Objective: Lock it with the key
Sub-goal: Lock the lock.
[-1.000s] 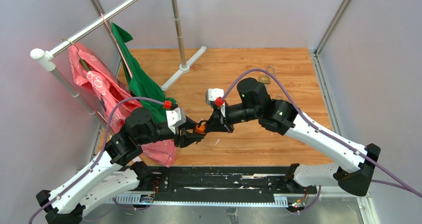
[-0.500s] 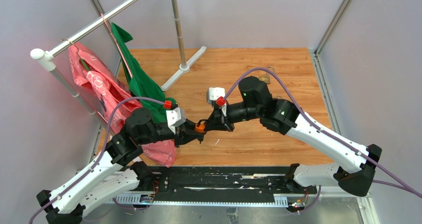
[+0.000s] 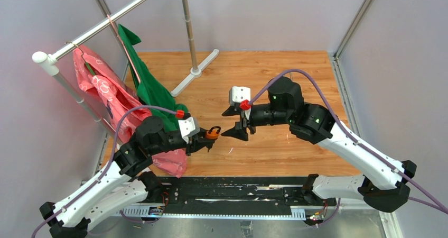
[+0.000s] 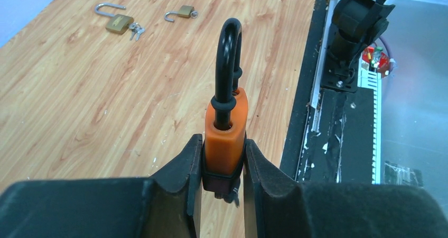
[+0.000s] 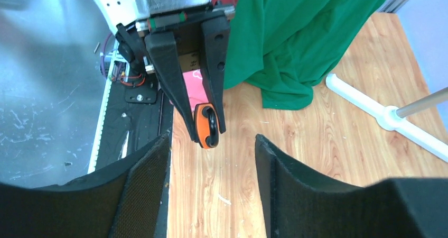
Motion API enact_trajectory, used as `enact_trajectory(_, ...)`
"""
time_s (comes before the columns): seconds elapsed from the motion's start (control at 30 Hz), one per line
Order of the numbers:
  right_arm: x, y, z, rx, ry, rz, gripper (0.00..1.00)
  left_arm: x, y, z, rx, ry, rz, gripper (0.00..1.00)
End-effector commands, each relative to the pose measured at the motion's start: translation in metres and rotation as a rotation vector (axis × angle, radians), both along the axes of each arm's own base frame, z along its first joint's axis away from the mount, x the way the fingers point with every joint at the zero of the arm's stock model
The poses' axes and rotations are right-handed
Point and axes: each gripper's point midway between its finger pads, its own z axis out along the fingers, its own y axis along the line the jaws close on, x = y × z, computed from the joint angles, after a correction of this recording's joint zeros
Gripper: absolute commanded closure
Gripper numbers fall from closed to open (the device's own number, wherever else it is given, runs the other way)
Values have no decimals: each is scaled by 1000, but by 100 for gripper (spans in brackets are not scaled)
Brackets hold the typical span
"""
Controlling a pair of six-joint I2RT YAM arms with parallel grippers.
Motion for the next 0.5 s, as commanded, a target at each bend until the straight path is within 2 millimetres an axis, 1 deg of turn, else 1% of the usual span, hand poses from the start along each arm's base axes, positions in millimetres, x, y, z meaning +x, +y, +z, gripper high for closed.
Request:
enact_trajectory(0.0, 4, 4, 12, 11, 36, -47, 47, 5, 2, 13, -27, -81, 14, 100)
enact_trajectory(0.03, 4, 6, 13, 15, 46, -43, 52, 4, 2, 14, -28, -84, 13, 100)
enact_trajectory(0.13, 3, 12, 14, 28, 60, -28, 62, 4, 3, 12, -25, -83, 10, 100)
enact_trajectory(0.2, 2, 14, 12, 25, 68, -15, 64, 3, 3, 11, -26, -81, 8, 100)
enact_trajectory(0.33, -3, 17, 6, 10, 97, 13, 60, 4, 3, 11, -27, -84, 13, 100)
enact_trajectory(0.47, -6, 20, 3, 7, 117, 35, 68, 6, 2, 11, -28, -84, 16, 100)
